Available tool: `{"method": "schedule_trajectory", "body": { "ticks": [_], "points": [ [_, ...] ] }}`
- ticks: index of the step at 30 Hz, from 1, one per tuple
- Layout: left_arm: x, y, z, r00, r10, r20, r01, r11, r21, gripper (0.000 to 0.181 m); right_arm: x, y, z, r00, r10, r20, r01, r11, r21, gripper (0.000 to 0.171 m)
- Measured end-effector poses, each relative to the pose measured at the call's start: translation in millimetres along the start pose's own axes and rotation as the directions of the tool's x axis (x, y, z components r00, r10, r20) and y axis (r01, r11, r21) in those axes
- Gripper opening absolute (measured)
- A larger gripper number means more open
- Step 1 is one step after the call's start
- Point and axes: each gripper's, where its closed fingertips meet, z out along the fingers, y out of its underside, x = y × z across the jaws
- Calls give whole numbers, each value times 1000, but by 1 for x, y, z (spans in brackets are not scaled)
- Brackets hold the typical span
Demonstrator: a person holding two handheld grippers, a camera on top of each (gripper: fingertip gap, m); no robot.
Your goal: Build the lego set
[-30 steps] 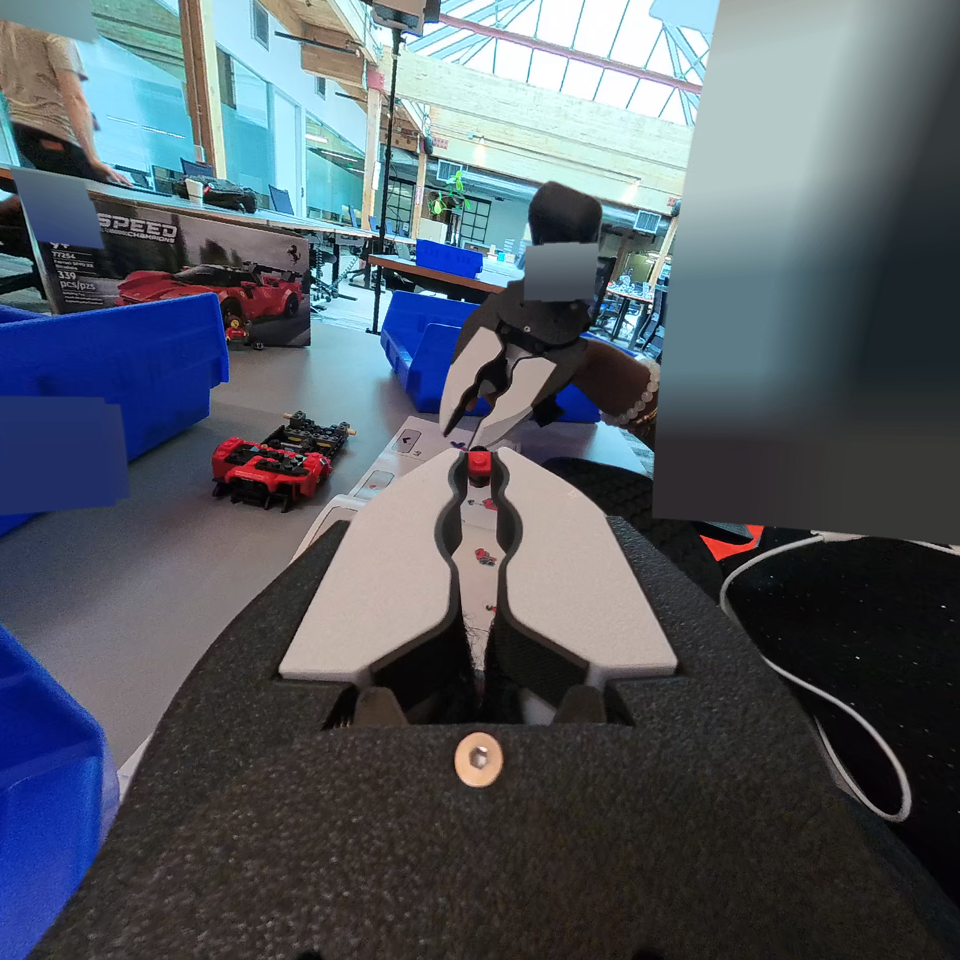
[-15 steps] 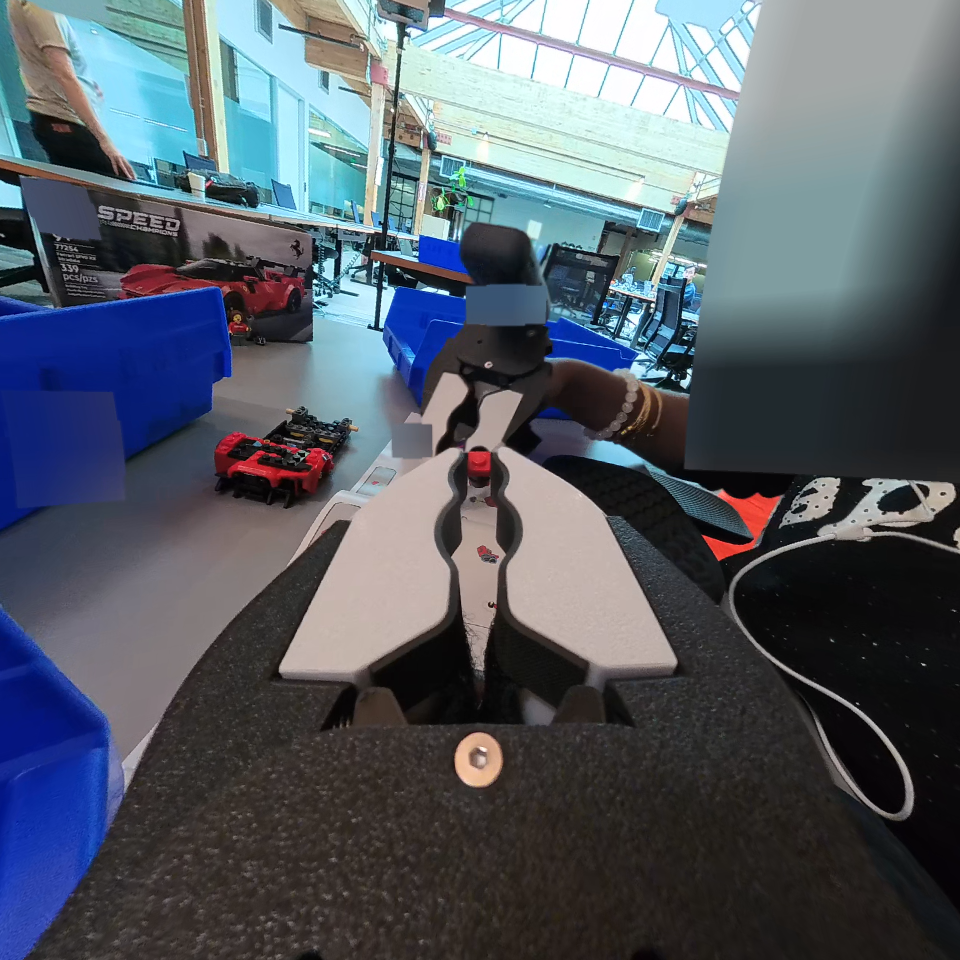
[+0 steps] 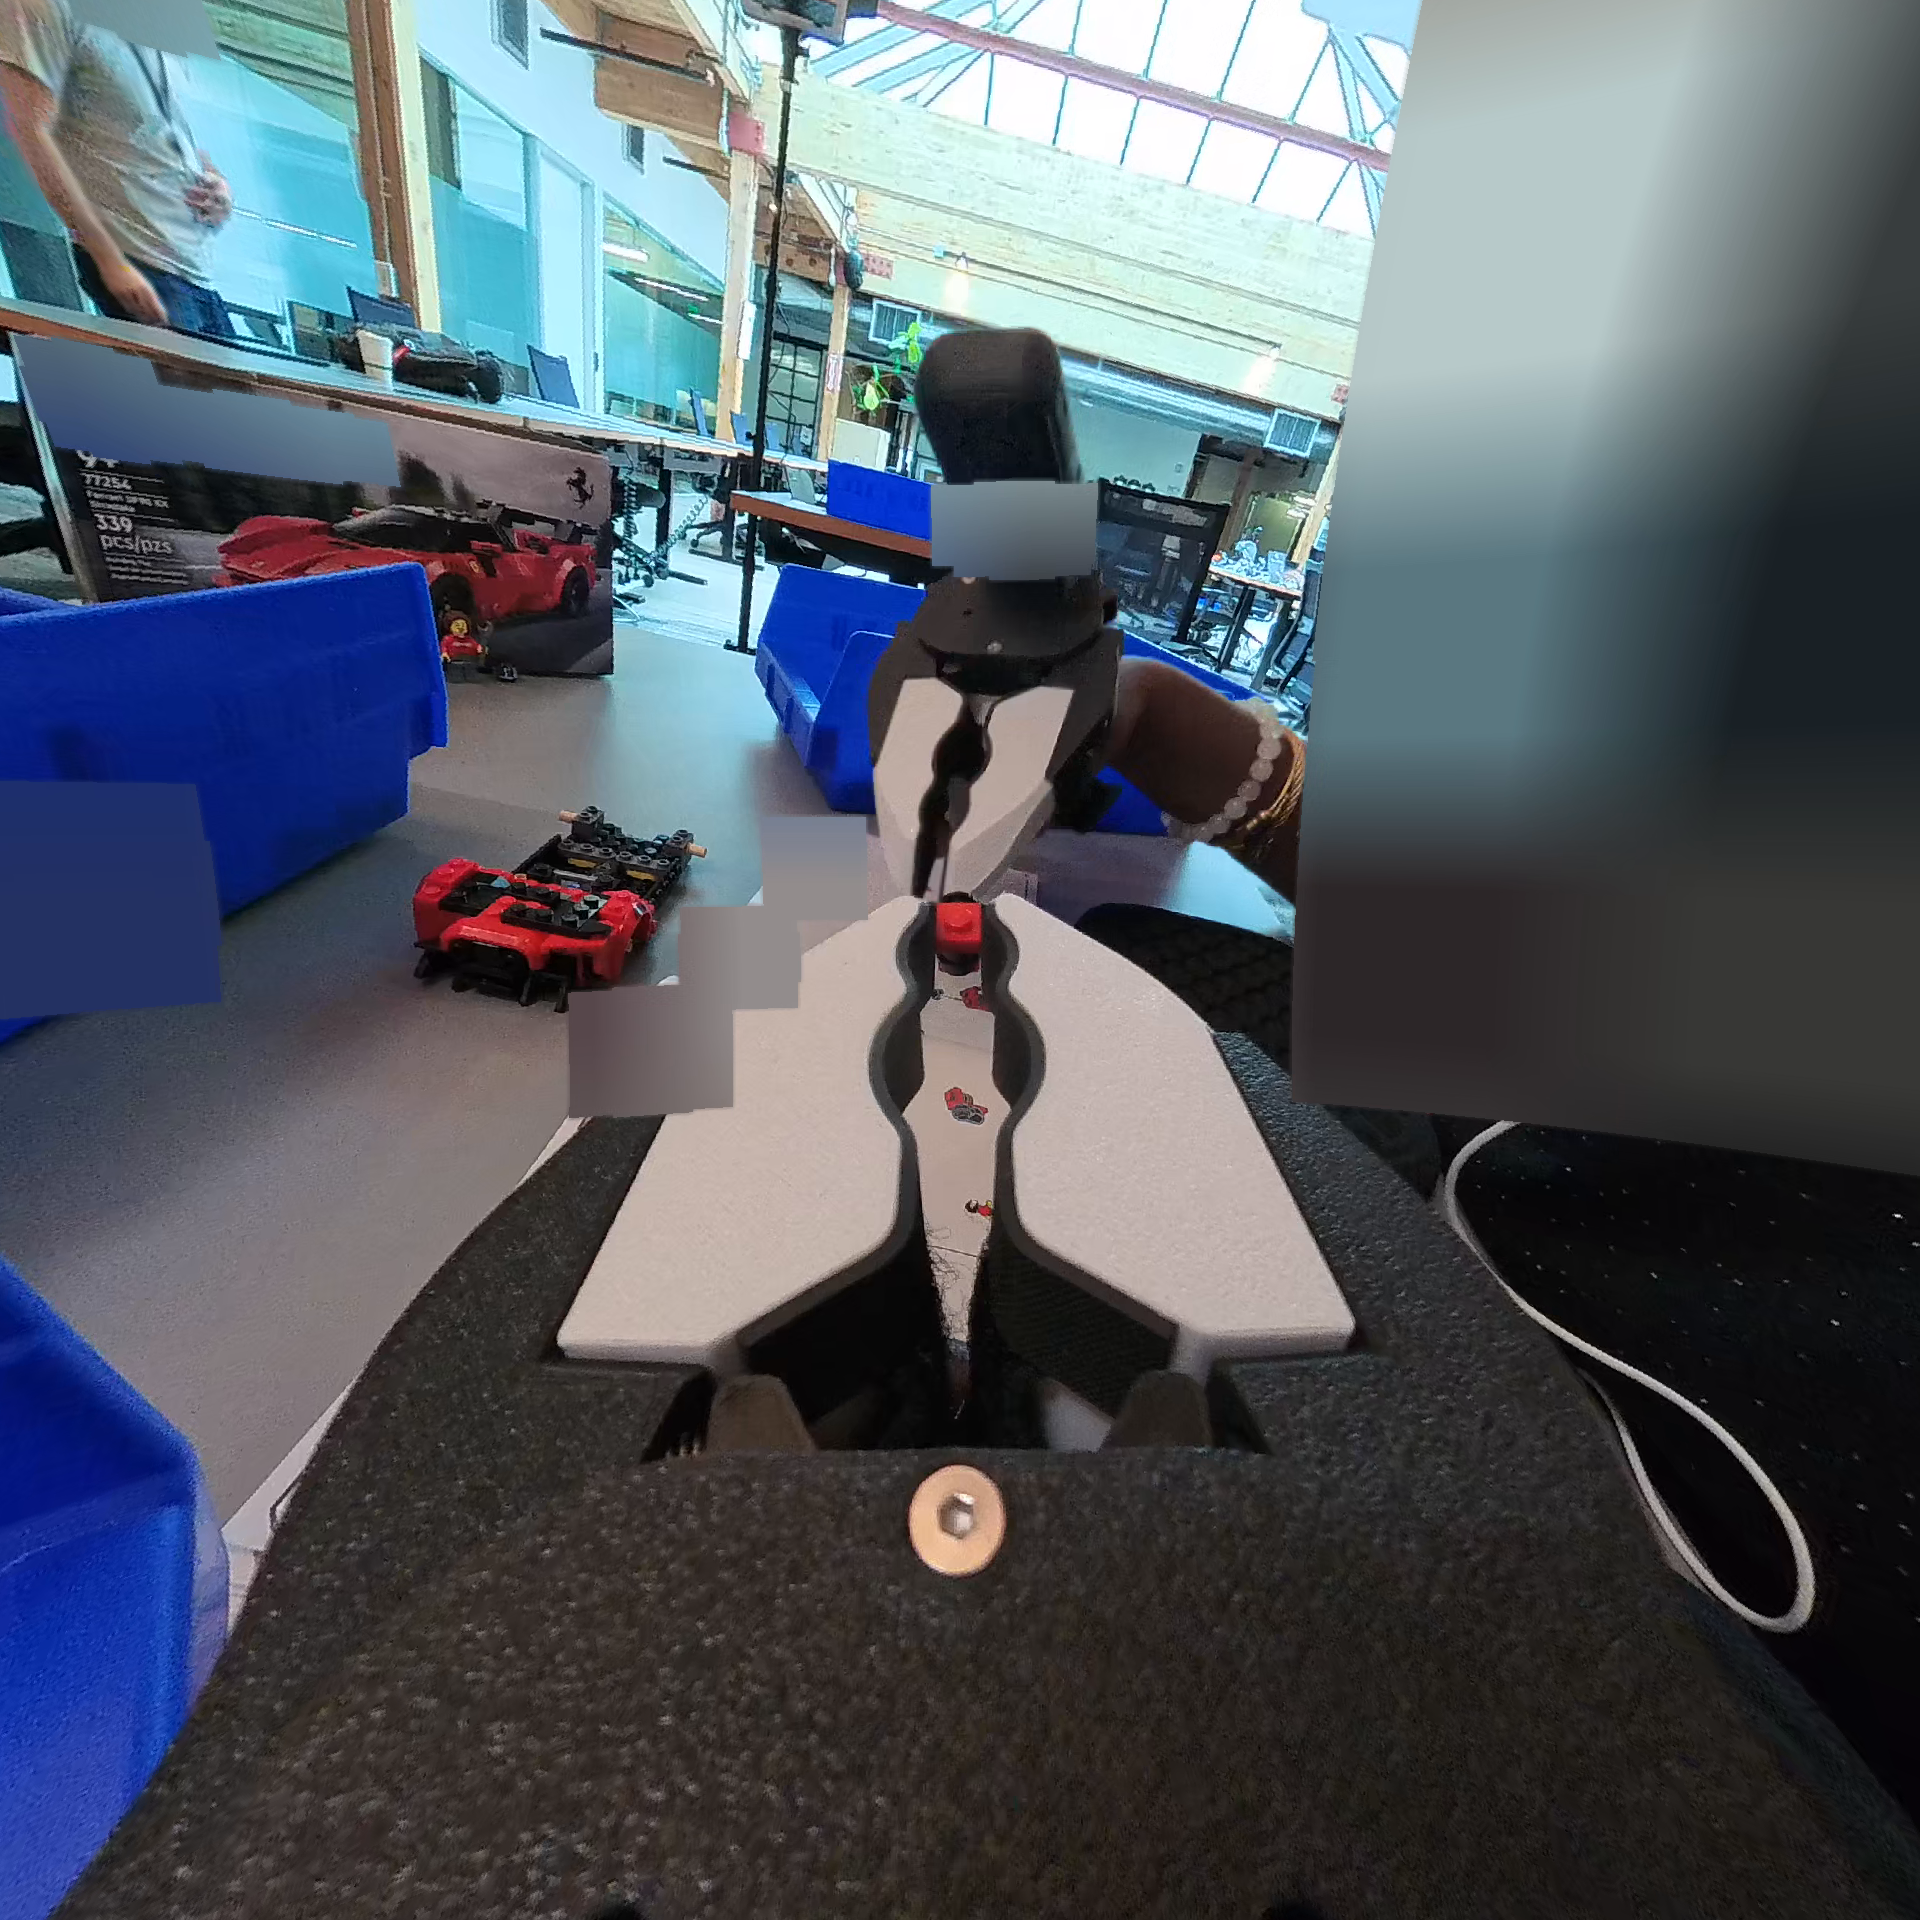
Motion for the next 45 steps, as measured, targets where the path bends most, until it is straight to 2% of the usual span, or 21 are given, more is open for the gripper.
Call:
{"method": "schedule_trajectory", "body": {
  "ticks": [3, 5, 8, 13, 17, 22, 28, 39, 45],
  "points": [
    [0, 0, 0, 1000, 1, -1, -1, 1000, -1, 7, 15, 20, -8, 995, 77, -66, -81, 994, -67, 16],
    [0, 1, 0, 1000, 4, 1, -4, 1000, -4, 7, 27, 30, -14, 986, 99, -133, -110, 991, -77, 16],
    [-1, 1, 0, 1000, 4, 6, -4, 1000, -2, 7, 30, 31, -23, 983, 99, -158, -107, 993, -46, 10],
    [-1, 0, 0, 1000, -1, 4, 1, 1000, 0, 7, -2, 38, -27, 998, -27, -49, 23, 995, -94, 5],
    [0, 1, 1, 1000, 2, -1, -2, 1000, -6, 7, -21, 53, -17, 994, -111, 9, 111, 978, -179, 6],
    [1, 1, 1, 1000, 2, -7, -2, 1000, -6, 7, -20, 59, -6, 973, -228, 22, 226, 936, -269, 17],
    [3, 2, 1, 1000, 4, -19, -4, 1000, -9, 7, -19, 60, -1, 950, -286, 125, 312, 887, -341, 13],
    [6, 2, 2, 999, 8, -31, -8, 1000, -11, 7, -21, 58, -5, 933, -312, 180, 348, 907, -235, 14],
    [5, 2, 1, 1000, 7, -29, -7, 1000, -10, 7, -26, 56, -6, 903, -343, 259, 393, 903, -173, 20]
  ]
}}
